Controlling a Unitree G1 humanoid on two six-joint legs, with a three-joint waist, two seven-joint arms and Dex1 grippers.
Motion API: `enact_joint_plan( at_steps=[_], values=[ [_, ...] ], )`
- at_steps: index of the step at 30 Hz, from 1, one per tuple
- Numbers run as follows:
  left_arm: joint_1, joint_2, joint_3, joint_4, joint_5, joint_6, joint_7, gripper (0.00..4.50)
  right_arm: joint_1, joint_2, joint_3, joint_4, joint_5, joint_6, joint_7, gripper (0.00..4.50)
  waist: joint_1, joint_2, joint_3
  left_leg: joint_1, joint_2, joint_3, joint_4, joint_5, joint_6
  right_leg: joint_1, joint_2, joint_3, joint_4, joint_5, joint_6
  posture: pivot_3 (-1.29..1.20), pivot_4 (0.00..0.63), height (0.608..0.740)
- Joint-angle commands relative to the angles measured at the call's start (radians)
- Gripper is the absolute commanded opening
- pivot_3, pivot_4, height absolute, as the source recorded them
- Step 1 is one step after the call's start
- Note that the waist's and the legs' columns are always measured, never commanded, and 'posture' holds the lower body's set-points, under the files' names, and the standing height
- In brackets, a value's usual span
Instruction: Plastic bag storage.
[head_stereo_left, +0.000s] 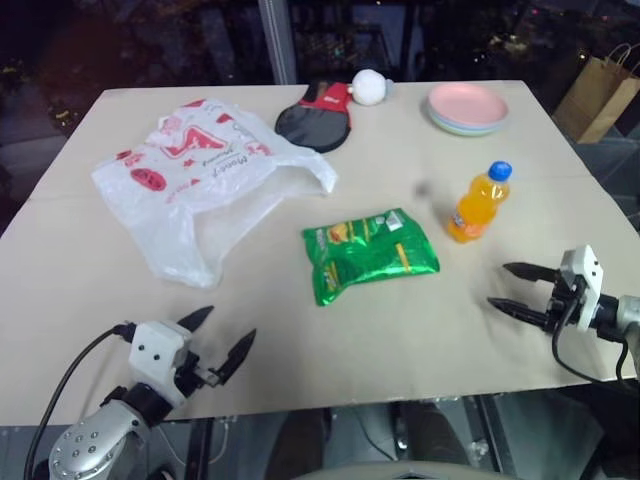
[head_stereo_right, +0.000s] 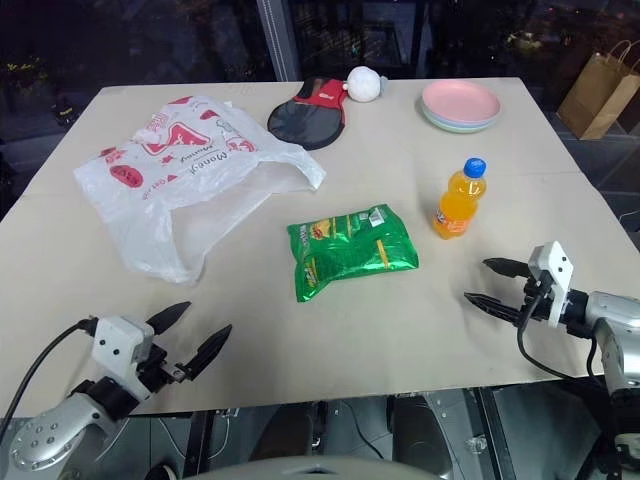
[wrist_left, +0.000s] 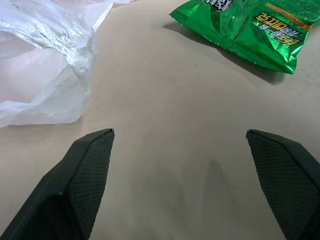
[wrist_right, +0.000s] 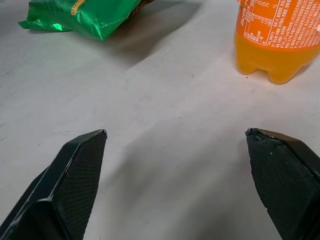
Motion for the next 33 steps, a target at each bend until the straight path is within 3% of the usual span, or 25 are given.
enact_joint_plan(
  at_steps=[1,24,33],
  values=[
    [0.006,0.005,0.013,-0.013,0.001,-0.018,0.001,4.4,0.0,-0.02,-0.027,-0.003,0.005,-0.021,0.007,4.5,0.0,0.0,0.0,0.0,0.0,0.0,0.0,0.0,0.0,0.0,0.0,0.0,0.0,0.0,0.0,0.0,0.15,0.74],
    [0.014,-0.015,0.002,-0.069,-0.001,0.014,0.074,4.4,-0.049,-0.012,-0.011,0.09,-0.009,-0.068,0.029,4.5,0.0,0.0,0.0,0.0,0.0,0.0,0.0,0.0,0.0,0.0,0.0,0.0,0.0,0.001,-0.001,0.0,0.15,0.74],
    [-0.046,-0.115,0.149,-0.105,-0.118,0.08,0.255,4.4,-0.048,-0.014,-0.021,0.056,0.021,-0.032,0.038,4.5,0.0,0.0,0.0,0.0,0.0,0.0,0.0,0.0,0.0,0.0,0.0,0.0,0.0,0.001,-0.001,0.0,0.15,0.74]
  ],
)
